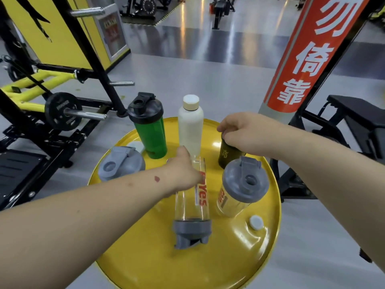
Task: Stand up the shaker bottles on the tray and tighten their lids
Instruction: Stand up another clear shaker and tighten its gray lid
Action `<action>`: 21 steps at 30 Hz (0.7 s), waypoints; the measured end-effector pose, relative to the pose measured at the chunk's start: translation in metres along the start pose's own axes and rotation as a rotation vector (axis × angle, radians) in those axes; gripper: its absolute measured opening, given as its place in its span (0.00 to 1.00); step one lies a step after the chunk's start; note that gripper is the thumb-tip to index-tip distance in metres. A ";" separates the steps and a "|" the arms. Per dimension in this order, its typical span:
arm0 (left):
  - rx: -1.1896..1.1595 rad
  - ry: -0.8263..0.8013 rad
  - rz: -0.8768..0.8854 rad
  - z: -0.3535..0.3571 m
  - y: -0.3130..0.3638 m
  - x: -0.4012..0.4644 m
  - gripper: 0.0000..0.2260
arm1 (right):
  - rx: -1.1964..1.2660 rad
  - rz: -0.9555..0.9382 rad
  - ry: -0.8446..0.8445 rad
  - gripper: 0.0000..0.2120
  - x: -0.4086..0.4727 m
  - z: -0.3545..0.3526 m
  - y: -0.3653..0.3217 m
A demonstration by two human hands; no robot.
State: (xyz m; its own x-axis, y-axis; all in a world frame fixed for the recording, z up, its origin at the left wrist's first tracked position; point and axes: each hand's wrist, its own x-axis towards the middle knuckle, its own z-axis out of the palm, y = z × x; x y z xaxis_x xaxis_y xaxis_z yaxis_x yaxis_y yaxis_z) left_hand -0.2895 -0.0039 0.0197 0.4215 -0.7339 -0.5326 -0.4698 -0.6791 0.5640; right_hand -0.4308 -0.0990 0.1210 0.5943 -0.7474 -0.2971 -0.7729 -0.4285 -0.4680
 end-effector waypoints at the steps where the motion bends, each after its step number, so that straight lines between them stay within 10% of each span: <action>1: 0.002 0.033 0.029 -0.009 0.004 -0.001 0.30 | -0.009 -0.008 -0.007 0.21 0.002 0.001 -0.003; 9: -0.378 -0.028 0.054 -0.084 0.038 -0.023 0.21 | 0.240 -0.075 -0.243 0.42 0.010 0.005 -0.022; 13: -0.544 -0.165 -0.051 -0.120 0.043 -0.033 0.14 | 0.641 -0.179 -0.439 0.26 -0.002 -0.001 -0.029; 18: -0.612 -0.222 -0.054 -0.137 0.043 -0.042 0.13 | 0.692 -0.314 -0.530 0.44 -0.020 -0.019 -0.036; 21: -0.581 -0.219 -0.028 -0.136 0.040 -0.046 0.14 | 0.609 -0.326 -0.460 0.36 -0.024 -0.025 -0.043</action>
State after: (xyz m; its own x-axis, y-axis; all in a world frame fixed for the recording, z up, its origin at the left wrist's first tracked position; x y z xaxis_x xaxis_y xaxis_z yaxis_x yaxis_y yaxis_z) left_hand -0.2219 0.0007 0.1530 0.2302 -0.7378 -0.6346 0.0638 -0.6393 0.7663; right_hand -0.4173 -0.0750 0.1694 0.9013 -0.2947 -0.3174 -0.3692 -0.1395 -0.9188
